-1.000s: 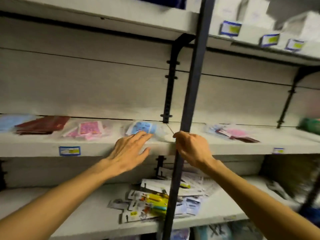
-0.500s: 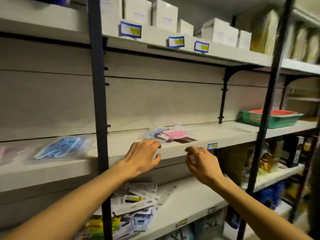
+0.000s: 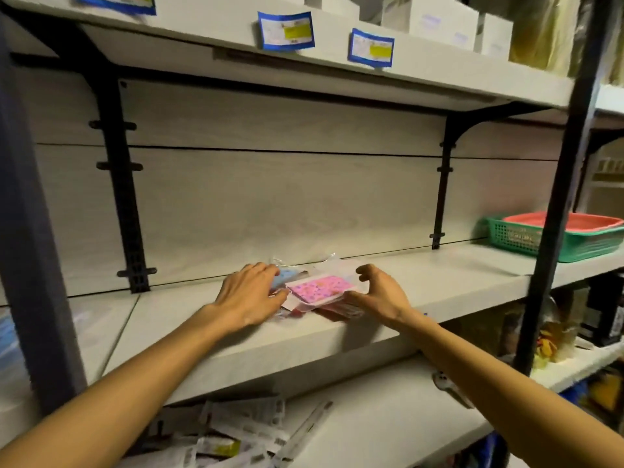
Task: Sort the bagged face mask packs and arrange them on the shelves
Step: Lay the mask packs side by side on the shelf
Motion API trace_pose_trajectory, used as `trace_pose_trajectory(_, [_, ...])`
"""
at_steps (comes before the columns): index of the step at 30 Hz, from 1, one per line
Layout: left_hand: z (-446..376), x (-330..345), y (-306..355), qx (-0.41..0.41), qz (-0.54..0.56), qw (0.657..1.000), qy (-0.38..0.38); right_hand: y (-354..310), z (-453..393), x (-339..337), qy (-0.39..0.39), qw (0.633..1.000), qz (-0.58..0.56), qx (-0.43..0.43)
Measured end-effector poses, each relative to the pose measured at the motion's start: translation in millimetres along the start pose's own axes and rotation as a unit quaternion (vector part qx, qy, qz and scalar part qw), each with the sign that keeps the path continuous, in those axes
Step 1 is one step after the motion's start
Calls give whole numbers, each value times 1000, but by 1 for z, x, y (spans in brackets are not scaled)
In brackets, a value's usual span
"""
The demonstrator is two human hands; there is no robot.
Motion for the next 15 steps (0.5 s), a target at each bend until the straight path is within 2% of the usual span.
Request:
trace_pose_trajectory(7, [-28, 38, -2, -34, 13, 995, -94, 15, -66, 17, -102, 993, 20, -52])
trace_pose_trajectory(12, [-44, 41, -15, -89, 42, 990, -104, 22, -109, 38, -195, 977, 28, -82])
trace_pose_trajectory(15, [-51, 41, -20, -116, 58, 987, -91, 29, -129, 46, -205, 968, 80, -119])
Point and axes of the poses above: each hand's wrist, its own z-axis away from the middle knuckle, its own x-axis out of the palm, y = z × x, the point moved 2 cm from there along -z, towards the middle knuckle, and after that the axes turned 2 degrees about z, right-handed, at the moved point
